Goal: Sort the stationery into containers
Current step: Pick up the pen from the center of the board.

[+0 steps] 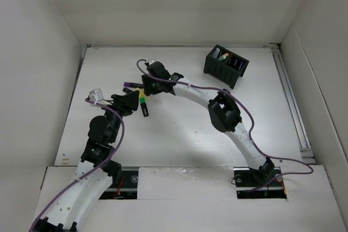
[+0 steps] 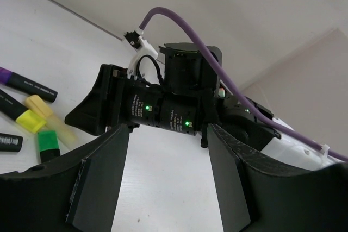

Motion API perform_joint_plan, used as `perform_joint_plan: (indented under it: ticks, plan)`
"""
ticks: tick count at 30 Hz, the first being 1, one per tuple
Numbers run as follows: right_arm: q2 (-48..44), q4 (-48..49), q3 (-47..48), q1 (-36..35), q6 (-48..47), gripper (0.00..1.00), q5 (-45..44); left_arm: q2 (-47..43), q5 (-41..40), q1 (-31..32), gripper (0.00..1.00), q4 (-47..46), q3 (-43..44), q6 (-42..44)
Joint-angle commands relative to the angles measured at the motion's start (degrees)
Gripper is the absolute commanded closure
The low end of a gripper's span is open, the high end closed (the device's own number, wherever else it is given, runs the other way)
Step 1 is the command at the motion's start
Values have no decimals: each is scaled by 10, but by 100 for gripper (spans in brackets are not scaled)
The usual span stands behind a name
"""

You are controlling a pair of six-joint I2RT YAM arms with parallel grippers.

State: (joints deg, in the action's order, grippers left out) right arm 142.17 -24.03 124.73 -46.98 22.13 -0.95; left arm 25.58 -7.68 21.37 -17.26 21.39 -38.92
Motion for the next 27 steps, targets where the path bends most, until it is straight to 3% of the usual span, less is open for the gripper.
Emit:
perform_joint_plan:
  ticks: [1, 17, 24, 27]
  plan:
    - [-3, -18, 11, -8, -19, 46, -9, 2, 7, 0, 44, -18, 1, -3]
    - [-11, -27, -33, -20, -30, 47, -25, 7, 13, 0, 43, -25, -1, -3]
    - [-23, -12, -49, -25, -24, 53, -31, 12, 21, 0, 43, -30, 0, -3]
    - [-29, -17, -49, -25, -18, 62, -31, 18, 28, 0, 43, -24, 8, -3]
